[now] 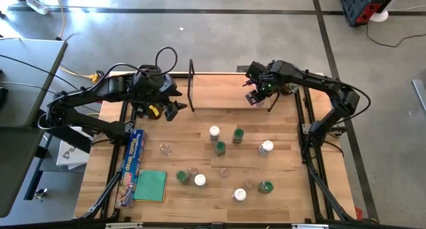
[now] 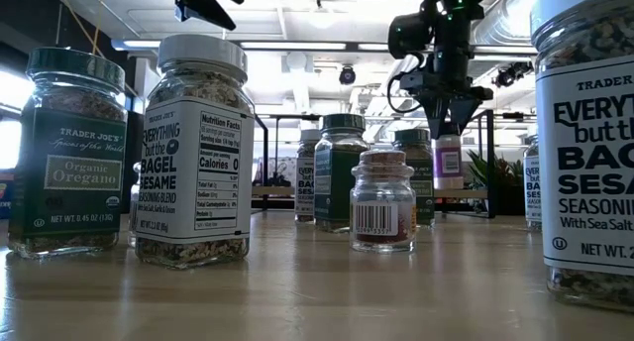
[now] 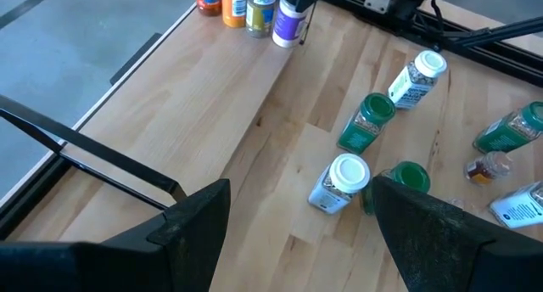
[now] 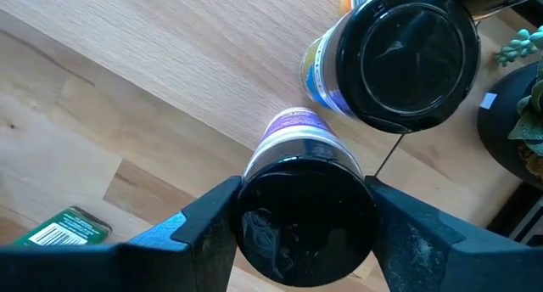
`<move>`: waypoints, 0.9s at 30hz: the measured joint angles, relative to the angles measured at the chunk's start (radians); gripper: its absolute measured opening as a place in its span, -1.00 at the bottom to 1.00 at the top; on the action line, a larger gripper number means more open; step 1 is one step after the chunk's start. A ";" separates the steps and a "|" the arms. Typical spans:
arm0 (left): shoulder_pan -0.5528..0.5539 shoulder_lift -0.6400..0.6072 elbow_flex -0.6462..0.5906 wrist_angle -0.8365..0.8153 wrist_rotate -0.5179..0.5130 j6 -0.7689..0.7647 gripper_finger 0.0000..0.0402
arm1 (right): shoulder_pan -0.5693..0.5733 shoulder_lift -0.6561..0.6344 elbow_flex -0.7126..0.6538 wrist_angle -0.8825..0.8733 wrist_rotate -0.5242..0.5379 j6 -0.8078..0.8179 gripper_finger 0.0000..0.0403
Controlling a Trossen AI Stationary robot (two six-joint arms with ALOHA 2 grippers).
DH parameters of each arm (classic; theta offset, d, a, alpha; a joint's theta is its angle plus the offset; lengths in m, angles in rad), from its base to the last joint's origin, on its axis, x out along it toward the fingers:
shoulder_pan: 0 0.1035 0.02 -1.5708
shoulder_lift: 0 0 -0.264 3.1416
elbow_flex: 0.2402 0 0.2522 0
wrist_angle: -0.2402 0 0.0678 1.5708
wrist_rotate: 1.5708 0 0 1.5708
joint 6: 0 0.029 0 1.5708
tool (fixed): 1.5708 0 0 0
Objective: Shelf spices
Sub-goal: Put the black spice bottle on the shelf and align with the other black spice bottles
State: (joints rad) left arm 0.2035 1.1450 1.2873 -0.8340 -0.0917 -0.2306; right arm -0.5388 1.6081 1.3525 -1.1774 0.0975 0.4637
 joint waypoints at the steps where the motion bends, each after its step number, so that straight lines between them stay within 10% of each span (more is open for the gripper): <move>1: 0.000 0.000 0.000 0.000 0.000 0.000 0.41 | 0.000 0.000 0.000 0.000 0.000 0.000 0.12; 27: 0.000 0.000 0.000 0.004 0.003 -0.004 0.41 | 0.000 0.000 0.000 -0.005 0.000 -0.061 0.43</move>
State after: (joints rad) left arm 0.2035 1.1450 1.2873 -0.8298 -0.0891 -0.2344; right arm -0.5388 1.6084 1.3525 -1.1824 0.0978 0.4026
